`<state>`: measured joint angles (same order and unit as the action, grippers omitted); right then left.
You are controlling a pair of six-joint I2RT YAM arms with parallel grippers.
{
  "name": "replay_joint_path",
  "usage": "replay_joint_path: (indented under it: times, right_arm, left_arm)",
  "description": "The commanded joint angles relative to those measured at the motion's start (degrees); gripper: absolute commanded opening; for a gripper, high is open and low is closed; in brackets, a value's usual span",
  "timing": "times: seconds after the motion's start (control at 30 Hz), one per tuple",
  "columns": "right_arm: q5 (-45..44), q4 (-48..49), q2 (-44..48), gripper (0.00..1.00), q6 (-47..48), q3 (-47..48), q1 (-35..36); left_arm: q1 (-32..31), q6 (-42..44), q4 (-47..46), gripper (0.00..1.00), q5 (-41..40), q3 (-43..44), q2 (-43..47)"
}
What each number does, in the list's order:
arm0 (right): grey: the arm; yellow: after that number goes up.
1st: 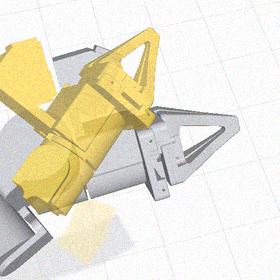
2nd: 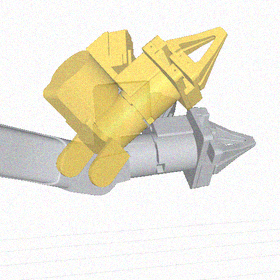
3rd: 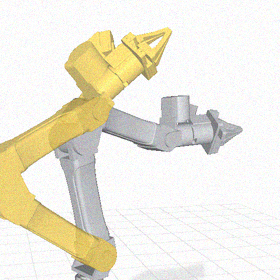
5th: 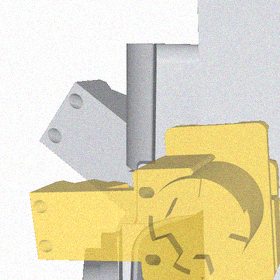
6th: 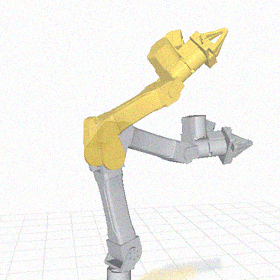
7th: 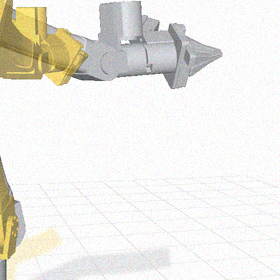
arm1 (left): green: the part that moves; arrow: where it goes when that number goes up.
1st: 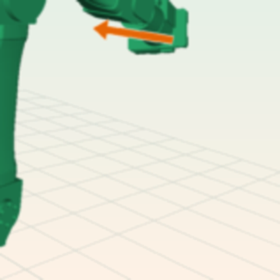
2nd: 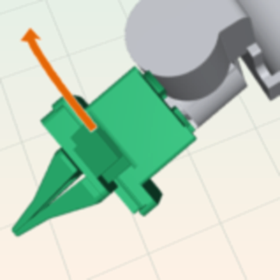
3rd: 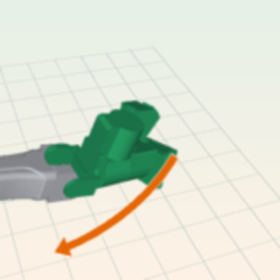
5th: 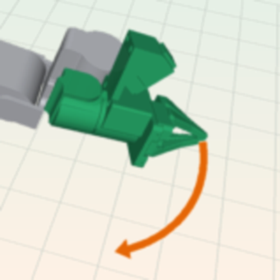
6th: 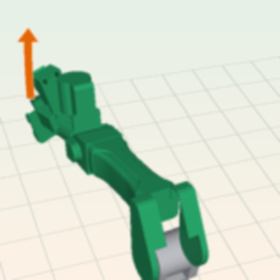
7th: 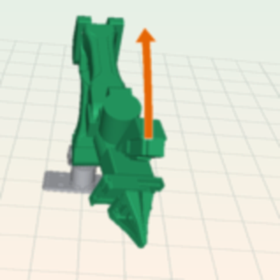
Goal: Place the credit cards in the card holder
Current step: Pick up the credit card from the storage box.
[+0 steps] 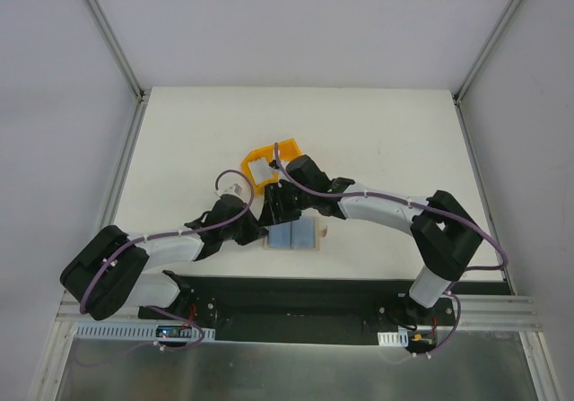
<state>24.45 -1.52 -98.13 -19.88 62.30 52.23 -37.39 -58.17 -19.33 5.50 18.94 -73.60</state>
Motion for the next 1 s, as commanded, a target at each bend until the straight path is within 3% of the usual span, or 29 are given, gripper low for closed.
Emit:
replay_joint_path:
  times: [0.0,0.13,0.23,0.63,0.97]
  right_arm:
    - [1.3,2.6,6.5,0.51,1.4,0.0,-0.5]
    - [-4.5,-1.5,9.2,0.52,3.9,1.7,-3.5]
    - [-7.7,-7.2,7.3,0.54,6.4,8.8,-6.9]
    - [-6.8,-20.5,-17.0,0.57,11.8,37.3,-13.4]
    - [-4.3,-24.8,-29.7,0.61,12.7,51.2,-13.7]
  left_arm:
    - [0.3,-0.5,1.2,0.00,-0.8,-0.8,0.2]
    - [0.5,-0.5,1.7,0.00,-1.8,-1.3,1.6]
    - [0.7,-0.2,1.8,0.00,-1.9,-1.4,2.1]
    - [2.5,1.7,4.7,0.00,-3.7,-1.5,5.6]
    - [5.6,0.7,4.9,0.00,-3.7,-3.7,8.1]
